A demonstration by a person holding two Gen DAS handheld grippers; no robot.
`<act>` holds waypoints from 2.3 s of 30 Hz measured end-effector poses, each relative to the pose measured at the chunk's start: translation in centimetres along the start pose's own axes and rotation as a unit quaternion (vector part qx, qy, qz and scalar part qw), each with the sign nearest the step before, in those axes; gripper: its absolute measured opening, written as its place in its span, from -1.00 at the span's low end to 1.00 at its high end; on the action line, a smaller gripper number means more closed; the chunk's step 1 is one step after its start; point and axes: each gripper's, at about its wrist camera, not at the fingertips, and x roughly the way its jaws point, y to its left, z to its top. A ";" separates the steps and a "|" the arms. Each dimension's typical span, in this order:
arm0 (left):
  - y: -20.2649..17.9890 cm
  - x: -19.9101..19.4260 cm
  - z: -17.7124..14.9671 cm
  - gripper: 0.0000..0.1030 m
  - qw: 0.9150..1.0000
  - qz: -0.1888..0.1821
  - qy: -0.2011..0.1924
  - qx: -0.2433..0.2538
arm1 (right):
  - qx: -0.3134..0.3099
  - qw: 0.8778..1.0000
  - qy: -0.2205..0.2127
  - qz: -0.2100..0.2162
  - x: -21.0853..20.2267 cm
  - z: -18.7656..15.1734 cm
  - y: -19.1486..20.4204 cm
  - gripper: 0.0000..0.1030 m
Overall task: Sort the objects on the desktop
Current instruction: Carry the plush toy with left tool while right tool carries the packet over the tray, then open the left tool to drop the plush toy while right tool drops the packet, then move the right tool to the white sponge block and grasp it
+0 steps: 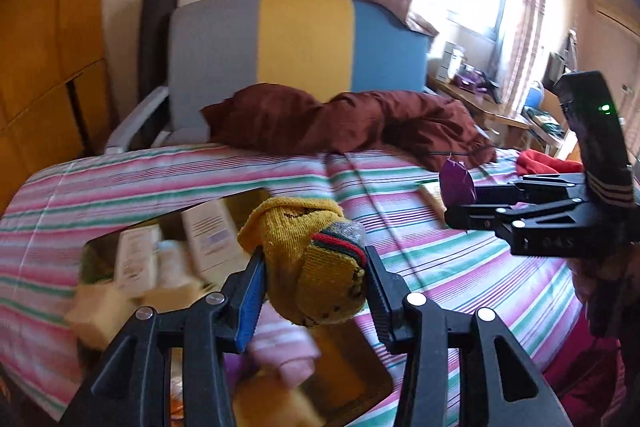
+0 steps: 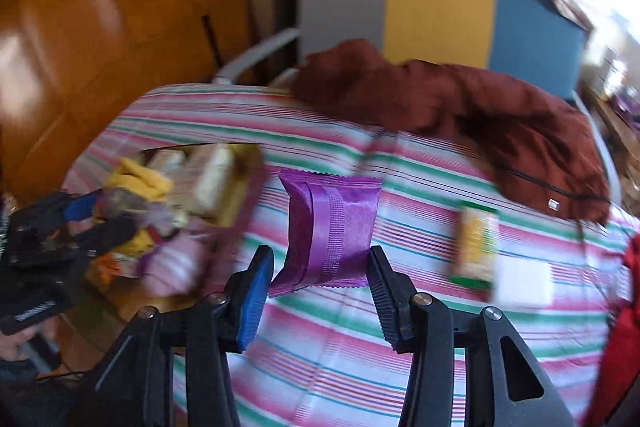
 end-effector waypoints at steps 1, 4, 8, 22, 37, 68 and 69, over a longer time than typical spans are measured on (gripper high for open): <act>0.5 -0.3 -0.3 -0.10 1.000 0.006 -0.001 -0.003 | -0.007 1.000 -0.001 0.012 0.2 0.1 1.4 -0.06; 2.2 -0.8 -1.5 -0.10 1.000 0.021 0.003 -0.019 | -0.015 0.999 0.000 0.037 0.8 0.5 4.3 -0.06; 4.4 -0.9 -3.0 -0.10 0.998 0.037 0.013 -0.044 | -0.018 0.998 0.004 0.061 2.0 0.9 7.2 -0.06; 7.5 -0.9 -5.2 0.06 0.995 0.063 0.026 -0.078 | -0.022 0.995 0.001 0.094 4.6 3.8 12.6 -0.06; 6.6 -2.4 -4.7 0.50 0.995 0.081 0.005 -0.062 | 0.040 0.993 0.017 0.114 6.5 2.7 11.3 0.34; 1.6 -3.1 -2.4 0.50 0.998 0.065 -0.010 0.002 | 0.077 0.997 0.016 0.009 0.6 -1.4 2.4 0.55; 1.2 -2.9 -2.1 0.50 0.998 0.062 -0.010 0.008 | 0.078 0.997 0.017 0.002 0.3 -1.3 1.9 0.56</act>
